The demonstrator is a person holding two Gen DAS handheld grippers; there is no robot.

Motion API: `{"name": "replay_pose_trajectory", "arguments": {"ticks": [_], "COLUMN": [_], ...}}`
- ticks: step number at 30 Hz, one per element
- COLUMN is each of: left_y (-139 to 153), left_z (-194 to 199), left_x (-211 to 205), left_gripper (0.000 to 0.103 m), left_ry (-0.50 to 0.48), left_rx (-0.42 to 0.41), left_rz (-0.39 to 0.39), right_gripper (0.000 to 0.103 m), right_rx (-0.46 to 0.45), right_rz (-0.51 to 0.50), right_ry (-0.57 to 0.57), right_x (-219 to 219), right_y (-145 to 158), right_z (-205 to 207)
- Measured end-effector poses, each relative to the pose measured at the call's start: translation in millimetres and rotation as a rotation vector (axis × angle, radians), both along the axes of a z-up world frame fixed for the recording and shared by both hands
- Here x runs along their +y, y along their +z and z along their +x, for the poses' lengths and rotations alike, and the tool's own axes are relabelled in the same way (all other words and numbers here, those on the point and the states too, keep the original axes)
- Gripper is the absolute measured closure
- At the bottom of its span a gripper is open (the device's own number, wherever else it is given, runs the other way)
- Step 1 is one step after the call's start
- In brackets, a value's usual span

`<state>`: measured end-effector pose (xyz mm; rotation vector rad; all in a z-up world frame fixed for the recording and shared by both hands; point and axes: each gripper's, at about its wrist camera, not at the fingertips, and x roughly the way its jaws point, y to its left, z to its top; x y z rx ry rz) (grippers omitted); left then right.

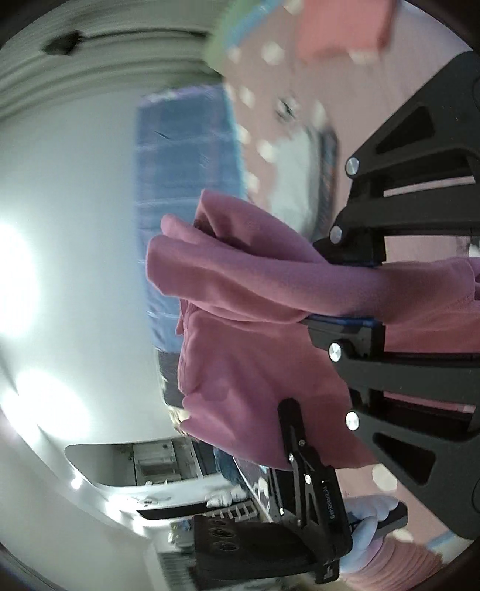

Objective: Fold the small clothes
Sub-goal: 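Carry the pink shirt with both grippers onto the folded clothes stack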

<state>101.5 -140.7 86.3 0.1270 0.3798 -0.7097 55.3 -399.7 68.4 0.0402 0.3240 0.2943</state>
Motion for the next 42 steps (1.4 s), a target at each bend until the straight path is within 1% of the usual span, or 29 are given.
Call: {"name": "replay_pose_trajectory", "arguments": {"ticks": [1,3,7,12,17,25,28,31,34,36,39,41,42], "left_y": [5.7,16.9,29.5,39.5,45.2,48.4,51.7,52.6,48.5,42.7,30.6,13.1,0.4], "left_z": [-3.2,-6.9,-4.7,11.0,43.2,97.2,123.7,150.3,177.5,200.9,233.7,258.8,272.4], "left_x": [-7.1,-23.0,-48.8,-80.1,-106.7,-139.6,-151.5,-164.0,-177.5,-190.1,-203.3,-208.4,-211.0], "left_gripper": [0.083,0.083,0.083,0.083,0.083,0.083,0.083,0.083,0.083,0.083,0.082,0.076,0.066], "left_ry": [-0.01,-0.027,-0.049,-0.054,-0.042,-0.005,0.002,0.023,0.055,0.077,0.109,0.142,0.171], "left_rx": [-0.017,-0.054,-0.087,-0.116,-0.139,-0.18,-0.174,-0.171,-0.171,-0.155,-0.133,-0.128,-0.12], "left_rz": [0.003,0.012,0.024,0.047,0.087,0.127,0.135,0.146,0.171,0.191,0.197,0.217,0.238], "right_gripper": [0.084,0.084,0.084,0.084,0.084,0.084,0.084,0.084,0.084,0.084,0.084,0.082,0.078], "right_rx": [-0.029,-0.056,-0.095,-0.113,-0.122,-0.136,-0.119,-0.097,-0.085,-0.074,-0.047,-0.001,0.042], "right_rz": [-0.023,-0.035,-0.04,-0.042,-0.066,-0.108,-0.115,-0.144,-0.176,-0.197,-0.195,-0.196,-0.202], "right_ry": [-0.033,-0.072,-0.125,-0.166,-0.2,-0.263,-0.285,-0.313,-0.342,-0.363,-0.382,-0.389,-0.392], "right_x": [-4.8,-13.1,-31.9,-52.6,-71.3,-93.0,-100.3,-104.0,-107.5,-110.9,-119.0,-126.2,-131.0], "right_y": [8.4,17.9,28.5,38.0,41.8,44.5,45.6,44.5,40.4,34.2,23.5,7.4,-7.9], "right_z": [-9.1,-17.9,-25.1,-10.3,20.5,89.0,121.0,153.7,189.0,215.7,251.2,284.2,305.4]}}
